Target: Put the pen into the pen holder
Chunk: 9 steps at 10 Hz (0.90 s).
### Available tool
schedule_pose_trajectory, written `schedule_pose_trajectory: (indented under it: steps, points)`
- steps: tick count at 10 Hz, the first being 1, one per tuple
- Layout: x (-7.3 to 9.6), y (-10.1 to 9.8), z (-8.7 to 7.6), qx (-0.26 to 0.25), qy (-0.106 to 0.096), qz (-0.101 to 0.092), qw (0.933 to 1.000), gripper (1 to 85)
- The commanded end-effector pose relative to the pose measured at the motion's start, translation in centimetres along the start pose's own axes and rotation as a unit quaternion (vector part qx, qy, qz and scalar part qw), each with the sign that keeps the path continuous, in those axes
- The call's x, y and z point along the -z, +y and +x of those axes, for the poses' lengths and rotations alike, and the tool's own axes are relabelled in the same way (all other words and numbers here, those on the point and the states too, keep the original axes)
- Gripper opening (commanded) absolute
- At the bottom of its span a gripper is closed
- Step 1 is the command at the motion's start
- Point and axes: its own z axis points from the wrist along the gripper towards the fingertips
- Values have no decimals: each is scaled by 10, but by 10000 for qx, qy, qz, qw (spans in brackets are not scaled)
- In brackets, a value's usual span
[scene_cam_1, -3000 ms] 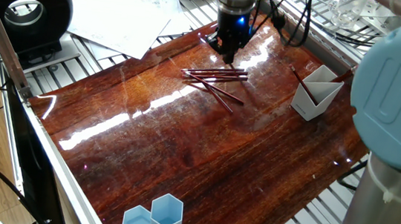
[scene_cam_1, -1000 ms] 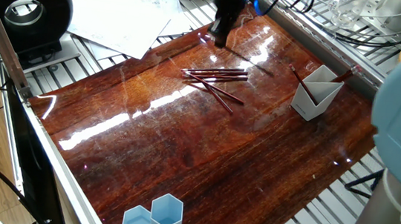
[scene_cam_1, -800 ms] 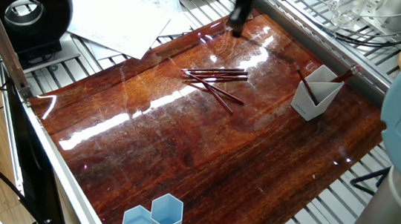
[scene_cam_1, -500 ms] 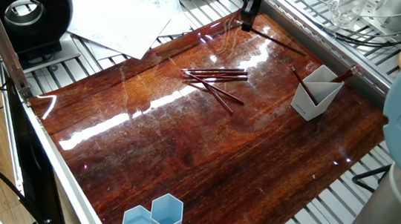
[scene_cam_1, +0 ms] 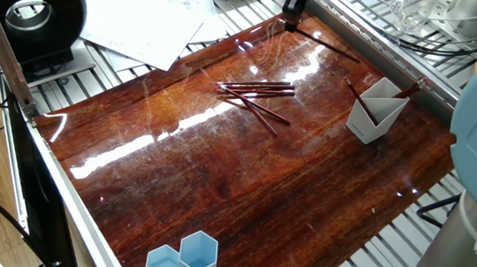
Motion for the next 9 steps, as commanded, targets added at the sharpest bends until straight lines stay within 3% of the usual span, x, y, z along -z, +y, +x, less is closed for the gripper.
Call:
schedule_pose_trajectory:
  steps: [1, 3, 4, 5, 6, 7, 9]
  points:
    - [2, -5, -14, -296, -250, 63, 9992, 10]
    - [2, -10, -21, -353, -394, 153, 9985, 10]
    - [2, -4, -26, -211, -477, 50, 9986, 10]
    - [31, 4, -17, -122, -578, -97, 9982, 10]
    - [60, 2, -4, -66, -728, -84, 9973, 10]
    - [75, -7, 1, -3, -863, 92, 9962, 10]
    - [94, -12, 2, -74, -1195, 125, 9927, 10]
